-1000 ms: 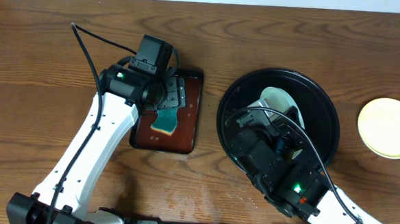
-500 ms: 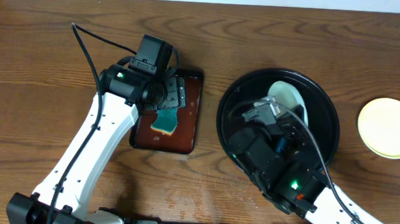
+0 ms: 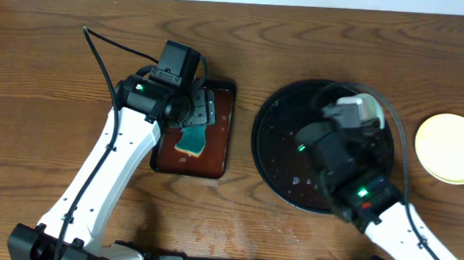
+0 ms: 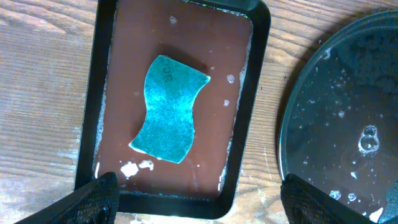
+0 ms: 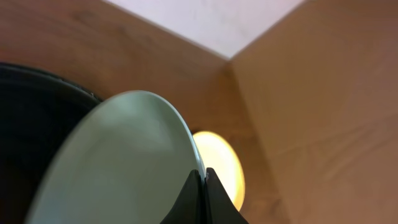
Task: Clean dirty plates on tray and stack at the side
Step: 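Carry the white plate right and lower it onto the plate stack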
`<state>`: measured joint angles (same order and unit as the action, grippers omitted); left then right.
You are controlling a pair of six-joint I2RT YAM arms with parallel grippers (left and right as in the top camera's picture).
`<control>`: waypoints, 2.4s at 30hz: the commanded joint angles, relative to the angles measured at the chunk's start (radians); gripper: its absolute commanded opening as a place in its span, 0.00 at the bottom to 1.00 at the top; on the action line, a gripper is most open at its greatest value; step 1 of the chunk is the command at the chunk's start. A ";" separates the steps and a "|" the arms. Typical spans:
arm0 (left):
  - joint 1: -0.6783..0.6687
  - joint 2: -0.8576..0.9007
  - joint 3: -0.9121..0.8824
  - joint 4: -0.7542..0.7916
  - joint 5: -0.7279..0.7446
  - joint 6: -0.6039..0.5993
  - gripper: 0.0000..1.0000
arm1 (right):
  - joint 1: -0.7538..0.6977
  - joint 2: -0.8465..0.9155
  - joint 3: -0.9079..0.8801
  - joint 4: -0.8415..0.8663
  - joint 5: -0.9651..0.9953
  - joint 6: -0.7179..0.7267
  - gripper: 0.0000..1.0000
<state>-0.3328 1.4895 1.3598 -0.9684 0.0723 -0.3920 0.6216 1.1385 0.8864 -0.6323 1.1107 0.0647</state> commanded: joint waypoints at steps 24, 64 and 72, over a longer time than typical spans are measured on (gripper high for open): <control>0.000 -0.002 0.024 -0.003 -0.003 0.005 0.83 | -1.244 0.238 0.000 -0.126 -1.263 0.248 0.40; 0.000 -0.002 0.024 -0.003 -0.003 0.005 0.84 | -1.586 0.288 -0.140 -0.313 -1.276 0.200 0.48; 0.000 -0.002 0.024 -0.003 -0.003 0.005 0.84 | -1.594 0.288 -0.271 -0.103 -1.294 0.253 0.41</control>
<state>-0.3328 1.4895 1.3598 -0.9684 0.0727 -0.3920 -0.9676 1.4372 0.6479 -0.7601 -0.1799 0.2886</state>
